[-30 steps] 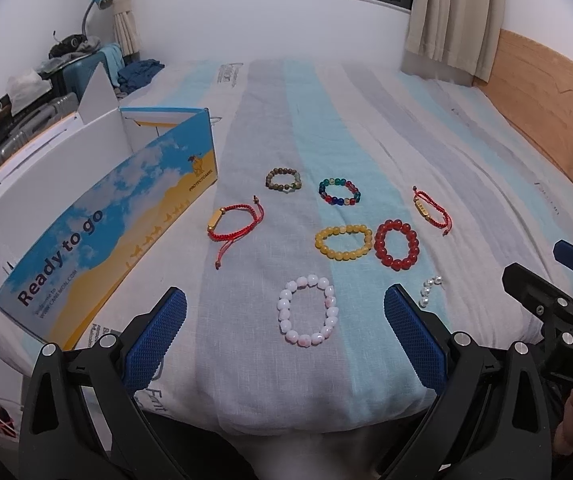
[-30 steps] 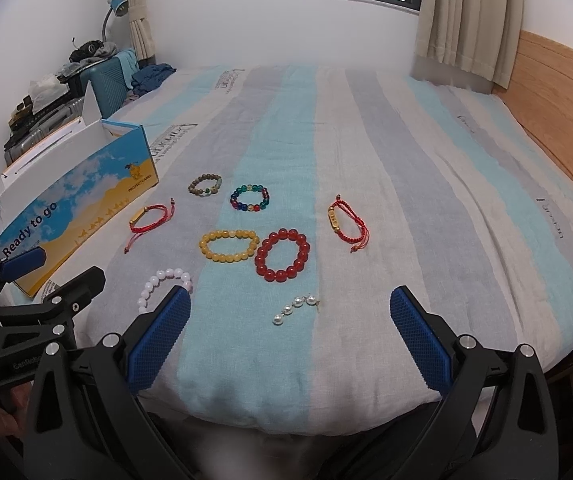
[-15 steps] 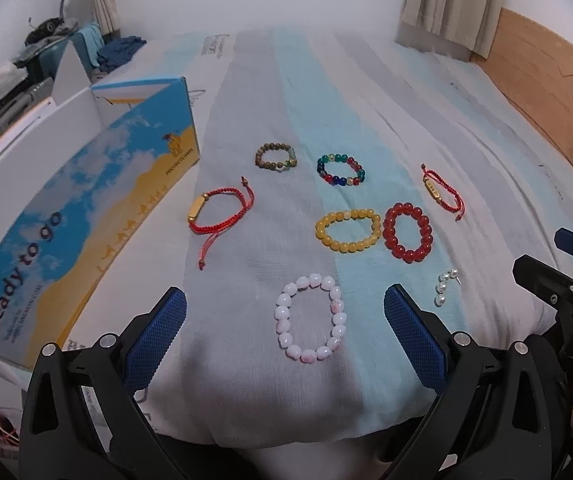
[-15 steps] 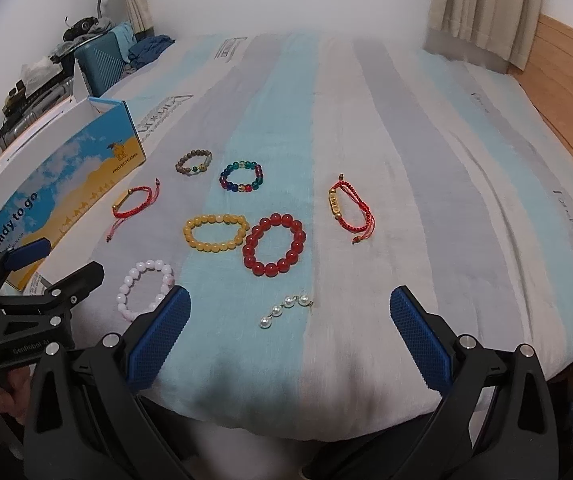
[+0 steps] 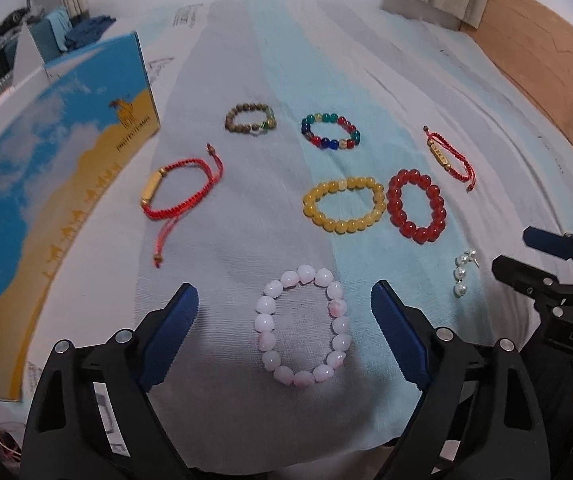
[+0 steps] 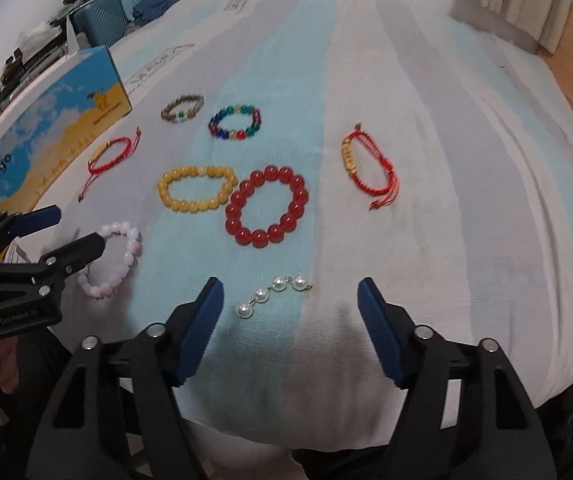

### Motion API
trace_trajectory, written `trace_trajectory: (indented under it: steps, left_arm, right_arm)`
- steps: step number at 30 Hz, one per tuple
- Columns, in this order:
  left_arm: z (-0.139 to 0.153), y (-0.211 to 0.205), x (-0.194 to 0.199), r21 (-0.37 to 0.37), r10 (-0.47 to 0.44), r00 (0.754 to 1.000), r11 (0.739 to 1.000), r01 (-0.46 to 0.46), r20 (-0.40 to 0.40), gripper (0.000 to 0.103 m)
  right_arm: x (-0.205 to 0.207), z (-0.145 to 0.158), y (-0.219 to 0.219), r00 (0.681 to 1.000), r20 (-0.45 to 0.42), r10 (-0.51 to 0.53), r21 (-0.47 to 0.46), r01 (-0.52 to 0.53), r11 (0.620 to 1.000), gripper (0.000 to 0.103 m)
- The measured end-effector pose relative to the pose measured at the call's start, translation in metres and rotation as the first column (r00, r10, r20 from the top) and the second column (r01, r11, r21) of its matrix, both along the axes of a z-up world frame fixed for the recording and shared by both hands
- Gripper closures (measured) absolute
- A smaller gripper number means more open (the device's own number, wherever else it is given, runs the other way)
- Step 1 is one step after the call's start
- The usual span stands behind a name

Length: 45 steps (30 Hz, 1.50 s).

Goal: Organize jewelry
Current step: 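Grasp the white beaded bracelet with the left tool while the right tool grasps the pearl strand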

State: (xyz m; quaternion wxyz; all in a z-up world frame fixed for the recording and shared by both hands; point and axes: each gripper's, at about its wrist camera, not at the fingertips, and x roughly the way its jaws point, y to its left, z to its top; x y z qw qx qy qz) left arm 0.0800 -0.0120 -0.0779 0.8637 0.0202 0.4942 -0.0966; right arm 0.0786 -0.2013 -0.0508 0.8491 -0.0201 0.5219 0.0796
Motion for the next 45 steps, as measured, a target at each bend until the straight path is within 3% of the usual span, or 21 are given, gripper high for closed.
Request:
trace_trajectory:
  steps: [4,23,31,36,45]
  left_arm:
    - [-0.011,0.002,0.006,-0.018,-0.004,1.0,1.0,0.003,-0.028,0.022]
    - [-0.042,-0.006,0.023,0.005,-0.016,0.998,1.0,0.016,-0.064,0.026]
    - [-0.039,0.001,0.02,0.015,0.005,0.999,1.0,-0.004,-0.053,0.05]
    - [-0.036,0.003,0.016,0.018,0.002,0.999,1.0,-0.001,-0.05,0.061]
    - [-0.038,0.007,0.018,0.011,0.003,0.999,1.0,-0.002,-0.052,0.065]
  right_arm:
    - [0.005,-0.013,0.003,0.999,-0.045,0.025,0.031,-0.024,0.999,0.054]
    - [0.027,-0.047,0.009,0.991,-0.131,0.034,0.047,-0.028,0.999,0.061]
    - [0.024,-0.043,0.004,0.991,-0.128,0.027,0.081,-0.016,0.997,0.084]
    - [0.023,-0.042,0.005,0.992,-0.126,0.027,0.079,-0.017,0.997,0.088]
    - [0.022,-0.053,0.013,0.994,-0.105,0.034,0.002,-0.034,0.999,0.087]
